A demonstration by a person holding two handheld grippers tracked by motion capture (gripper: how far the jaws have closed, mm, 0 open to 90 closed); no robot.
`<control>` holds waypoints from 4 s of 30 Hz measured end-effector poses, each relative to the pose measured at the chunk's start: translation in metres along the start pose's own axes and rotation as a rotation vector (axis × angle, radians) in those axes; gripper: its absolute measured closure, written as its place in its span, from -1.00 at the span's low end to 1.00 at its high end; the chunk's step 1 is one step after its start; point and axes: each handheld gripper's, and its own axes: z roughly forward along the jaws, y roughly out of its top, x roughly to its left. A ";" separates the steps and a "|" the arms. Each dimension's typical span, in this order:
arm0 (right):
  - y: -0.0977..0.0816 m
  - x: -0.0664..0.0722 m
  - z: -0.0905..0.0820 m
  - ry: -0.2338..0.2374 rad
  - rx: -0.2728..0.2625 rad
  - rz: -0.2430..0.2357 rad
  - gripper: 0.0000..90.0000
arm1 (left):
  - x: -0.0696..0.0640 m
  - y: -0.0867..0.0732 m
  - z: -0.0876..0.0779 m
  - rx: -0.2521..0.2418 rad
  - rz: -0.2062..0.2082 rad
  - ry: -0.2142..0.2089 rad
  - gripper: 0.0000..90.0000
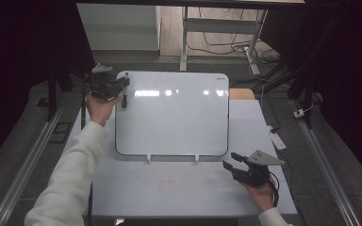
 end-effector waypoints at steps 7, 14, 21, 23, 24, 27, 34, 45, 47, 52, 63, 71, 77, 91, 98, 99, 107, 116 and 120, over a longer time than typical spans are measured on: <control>-0.001 0.001 0.001 0.007 0.007 -0.007 0.06 | -0.001 -0.001 0.010 -0.009 0.032 0.023 0.78; -0.002 0.001 0.003 0.011 0.012 -0.010 0.06 | -0.006 -0.003 0.017 -0.015 0.095 0.037 0.77; -0.003 0.001 0.004 0.014 0.017 -0.011 0.06 | -0.003 -0.004 0.019 -0.020 0.110 0.029 0.76; -0.003 0.001 0.004 0.017 0.019 -0.010 0.06 | -0.002 -0.005 0.019 -0.021 0.119 0.021 0.75; -0.003 0.001 0.004 0.018 0.021 -0.011 0.06 | -0.001 -0.005 0.019 -0.025 0.124 0.012 0.75; -0.004 0.001 0.005 0.021 0.023 -0.012 0.06 | 0.003 -0.006 0.018 -0.039 0.130 -0.035 0.76; -0.004 0.002 0.006 0.022 0.027 -0.013 0.06 | 0.013 -0.008 0.015 -0.069 0.119 -0.130 0.78; -0.005 0.002 0.005 0.021 0.028 -0.014 0.06 | 0.025 -0.007 0.019 -0.075 0.109 -0.231 0.77; -0.005 0.002 0.005 0.020 0.028 -0.013 0.06 | 0.026 -0.007 0.021 -0.074 0.114 -0.230 0.77; -0.005 0.002 0.006 0.022 0.029 -0.014 0.06 | 0.025 -0.006 0.023 -0.073 0.137 -0.215 0.75; -0.005 0.003 0.007 0.028 0.029 -0.016 0.06 | 0.022 -0.004 0.015 -0.102 0.156 -0.199 0.41; -0.005 0.002 0.007 0.023 0.030 -0.015 0.05 | 0.017 -0.009 0.001 -0.072 0.145 -0.228 0.14; -0.005 0.001 0.006 0.021 0.035 -0.017 0.05 | 0.005 -0.024 -0.019 -0.028 0.166 -0.242 -0.06; -0.007 -0.004 0.005 0.025 0.048 -0.027 0.03 | -0.022 -0.095 -0.077 0.035 0.188 -0.275 -0.26; -0.009 -0.006 0.004 0.019 0.057 -0.043 0.03 | -0.029 -0.133 -0.103 0.072 0.162 -0.287 -0.27; -0.009 -0.006 0.004 0.018 0.055 -0.046 0.03 | -0.029 -0.140 -0.105 0.079 0.156 -0.292 -0.28; -0.010 -0.008 0.003 0.011 0.055 -0.064 0.02 | -0.037 -0.183 -0.113 0.161 0.126 -0.314 -0.30; -0.011 -0.007 0.003 0.008 0.056 -0.078 0.02 | -0.039 -0.205 -0.113 0.196 0.113 -0.322 -0.31; -0.010 -0.007 0.003 0.009 0.051 -0.082 0.02 | -0.038 -0.206 -0.113 0.197 0.105 -0.319 -0.31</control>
